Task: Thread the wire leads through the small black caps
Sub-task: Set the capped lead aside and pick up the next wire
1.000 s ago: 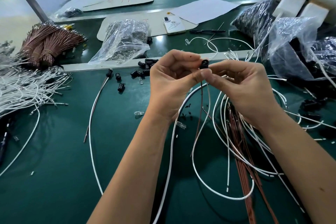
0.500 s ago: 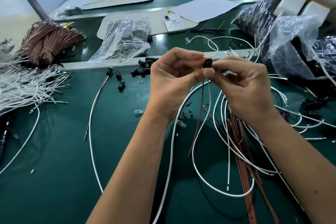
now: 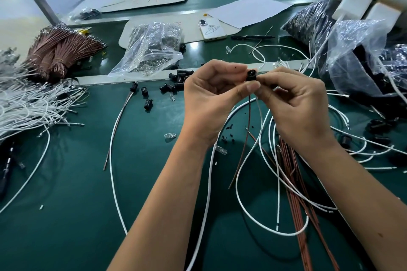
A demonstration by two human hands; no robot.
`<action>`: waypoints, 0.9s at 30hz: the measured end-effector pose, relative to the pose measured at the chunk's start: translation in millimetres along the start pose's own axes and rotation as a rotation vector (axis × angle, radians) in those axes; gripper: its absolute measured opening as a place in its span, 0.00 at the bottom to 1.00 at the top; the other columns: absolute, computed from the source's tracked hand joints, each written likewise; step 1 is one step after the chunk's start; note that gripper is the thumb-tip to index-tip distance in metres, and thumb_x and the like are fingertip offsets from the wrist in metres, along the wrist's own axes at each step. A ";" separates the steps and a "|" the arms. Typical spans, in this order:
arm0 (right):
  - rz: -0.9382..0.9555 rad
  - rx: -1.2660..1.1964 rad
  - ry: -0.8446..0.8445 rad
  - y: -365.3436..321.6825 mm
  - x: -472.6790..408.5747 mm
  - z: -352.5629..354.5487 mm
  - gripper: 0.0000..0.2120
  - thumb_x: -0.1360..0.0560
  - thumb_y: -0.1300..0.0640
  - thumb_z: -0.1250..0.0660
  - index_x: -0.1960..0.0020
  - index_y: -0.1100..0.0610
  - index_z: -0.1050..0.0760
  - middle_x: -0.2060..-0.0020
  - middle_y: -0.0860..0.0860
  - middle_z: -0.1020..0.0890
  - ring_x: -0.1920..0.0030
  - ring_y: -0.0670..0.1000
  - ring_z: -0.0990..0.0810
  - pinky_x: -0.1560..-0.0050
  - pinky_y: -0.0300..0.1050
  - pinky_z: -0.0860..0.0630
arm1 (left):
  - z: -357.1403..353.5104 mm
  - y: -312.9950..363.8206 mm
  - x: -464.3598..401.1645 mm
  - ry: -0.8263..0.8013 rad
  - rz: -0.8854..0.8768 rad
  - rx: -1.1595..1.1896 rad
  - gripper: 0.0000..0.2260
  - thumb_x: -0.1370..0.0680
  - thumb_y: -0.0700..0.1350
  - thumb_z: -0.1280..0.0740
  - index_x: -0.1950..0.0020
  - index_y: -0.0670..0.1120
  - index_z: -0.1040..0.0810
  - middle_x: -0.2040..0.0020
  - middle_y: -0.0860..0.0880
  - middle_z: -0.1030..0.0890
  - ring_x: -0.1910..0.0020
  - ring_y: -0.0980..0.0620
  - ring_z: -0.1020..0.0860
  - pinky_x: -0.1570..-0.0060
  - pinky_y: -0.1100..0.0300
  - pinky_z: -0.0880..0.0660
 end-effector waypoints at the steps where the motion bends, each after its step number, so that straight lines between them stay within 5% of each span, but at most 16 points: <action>1: -0.010 0.005 -0.008 1.0 0.1 -0.8 0.04 0.21 0.58 0.26 0.48 0.56 0.15 0.57 0.50 0.16 0.56 0.51 0.17 0.58 0.54 0.21 | 0.2 -0.4 -0.1 0.004 0.003 0.005 0.14 0.32 0.24 0.26 0.54 0.38 0.20 0.58 0.41 0.15 0.59 0.49 0.15 0.53 0.57 0.18; 4: -0.014 0.011 -0.015 0.6 0.2 -1.5 0.04 0.21 0.59 0.26 0.48 0.57 0.15 0.57 0.50 0.16 0.56 0.51 0.17 0.58 0.55 0.20 | -0.3 -0.4 0.0 0.004 0.002 0.012 0.14 0.33 0.23 0.26 0.54 0.38 0.20 0.58 0.42 0.14 0.59 0.50 0.15 0.54 0.57 0.18; 9: -0.016 -0.013 0.005 -1.1 0.3 0.3 0.03 0.22 0.58 0.25 0.49 0.56 0.15 0.58 0.46 0.16 0.59 0.43 0.19 0.58 0.40 0.24 | -0.5 1.4 0.5 0.010 -0.002 0.021 0.14 0.33 0.23 0.26 0.54 0.38 0.19 0.58 0.42 0.15 0.59 0.49 0.15 0.53 0.56 0.18; 18: -0.062 -0.088 0.002 1.5 1.4 -1.2 0.05 0.23 0.60 0.24 0.48 0.59 0.14 0.59 0.53 0.15 0.60 0.51 0.16 0.64 0.44 0.19 | 0.4 3.3 1.0 0.016 -0.026 0.034 0.15 0.33 0.23 0.26 0.55 0.40 0.19 0.59 0.43 0.15 0.60 0.50 0.16 0.54 0.57 0.18; 27: -0.064 -0.157 0.006 -2.3 0.5 2.2 0.05 0.24 0.60 0.24 0.49 0.52 0.16 0.57 0.49 0.15 0.64 0.47 0.18 0.69 0.39 0.22 | -4.8 7.1 1.1 -0.060 -0.047 -0.018 0.15 0.33 0.24 0.25 0.53 0.39 0.20 0.57 0.44 0.14 0.58 0.50 0.17 0.54 0.59 0.19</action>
Point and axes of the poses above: each hand's wrist, its own x-axis away from the middle knuckle, its own z-axis out of the back of the hand, y = z × x, the point moved 9 cm from there along -x, towards the middle knuckle
